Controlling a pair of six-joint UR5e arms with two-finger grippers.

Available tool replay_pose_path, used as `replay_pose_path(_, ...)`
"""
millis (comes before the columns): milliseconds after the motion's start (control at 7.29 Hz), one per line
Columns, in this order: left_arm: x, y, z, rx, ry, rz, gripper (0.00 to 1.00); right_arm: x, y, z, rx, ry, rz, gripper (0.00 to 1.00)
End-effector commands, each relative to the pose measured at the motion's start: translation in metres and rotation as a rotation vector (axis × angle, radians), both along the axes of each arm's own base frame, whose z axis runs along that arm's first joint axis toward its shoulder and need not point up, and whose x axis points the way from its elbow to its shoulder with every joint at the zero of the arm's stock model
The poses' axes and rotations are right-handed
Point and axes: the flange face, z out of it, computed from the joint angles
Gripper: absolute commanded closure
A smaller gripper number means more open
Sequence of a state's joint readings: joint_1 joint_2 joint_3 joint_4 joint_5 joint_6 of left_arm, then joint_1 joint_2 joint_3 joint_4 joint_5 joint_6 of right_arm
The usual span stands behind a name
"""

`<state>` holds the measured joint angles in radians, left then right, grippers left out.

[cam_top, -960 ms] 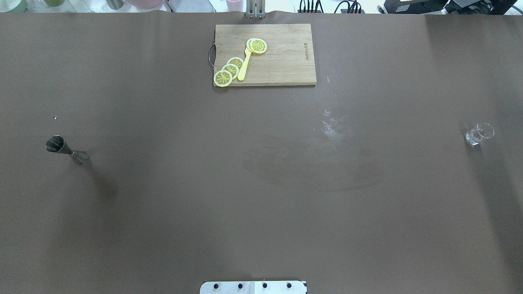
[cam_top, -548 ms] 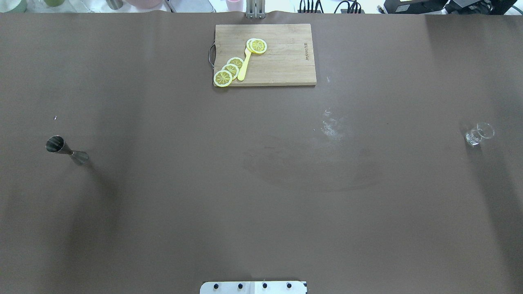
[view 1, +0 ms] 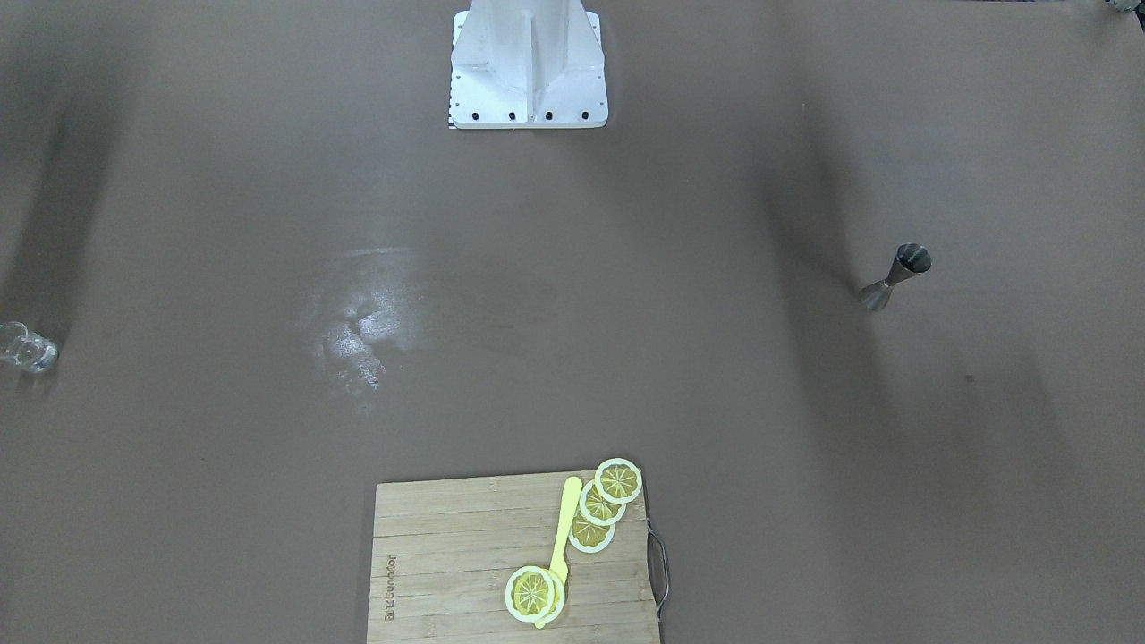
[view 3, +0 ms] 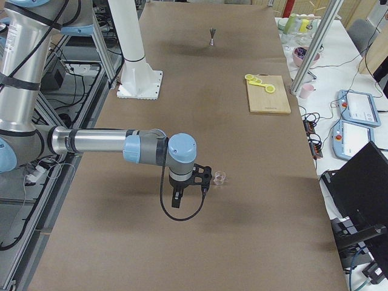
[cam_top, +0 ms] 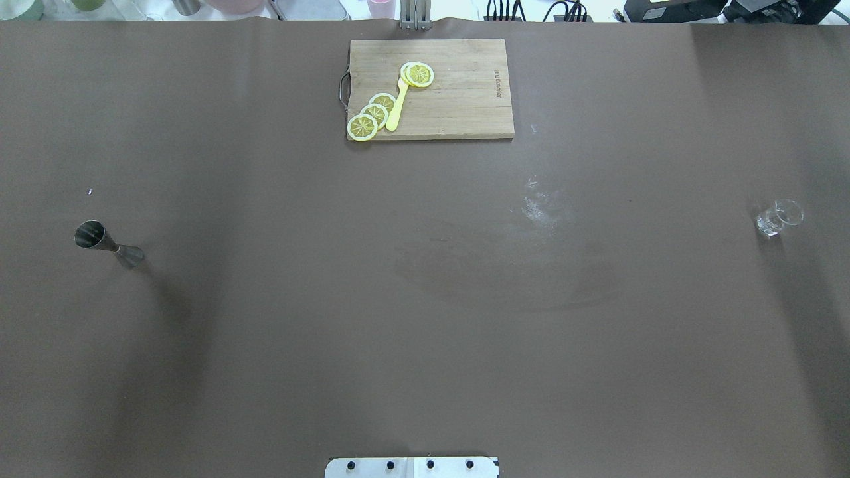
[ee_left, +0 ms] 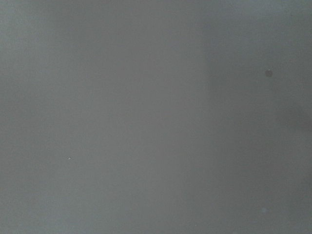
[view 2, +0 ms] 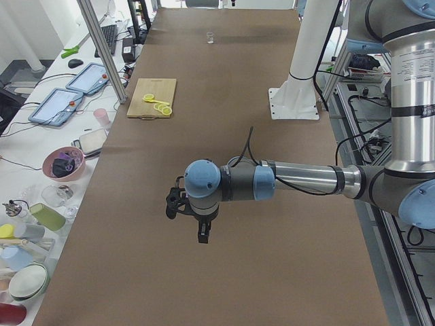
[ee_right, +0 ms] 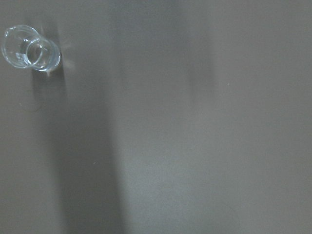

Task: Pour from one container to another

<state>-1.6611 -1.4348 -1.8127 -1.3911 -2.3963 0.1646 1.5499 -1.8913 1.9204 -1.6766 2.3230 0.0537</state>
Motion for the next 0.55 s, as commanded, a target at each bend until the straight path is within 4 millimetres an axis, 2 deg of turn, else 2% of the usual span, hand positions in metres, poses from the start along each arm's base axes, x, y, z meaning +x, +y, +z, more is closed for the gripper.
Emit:
replay_pose_path(0,-0.0026,0.0086,0.0128,0.006,-0.035,0.044,0.02,-0.0002,0.0001,0.0007,-0.001,0.001,-0.001,0.0)
replay_pose_path(274,-0.002,0.0013,0.0108,0.029,-0.038,0.045,0.02,0.0001,0.0001,0.0009,-0.001,0.004,-0.001,0.0)
replay_pose_path(411,-0.0029,0.0052,0.0148,0.021,-0.037,0.044,0.02,-0.0001,-0.0006,0.0003,0.0,0.002,-0.001,0.0)
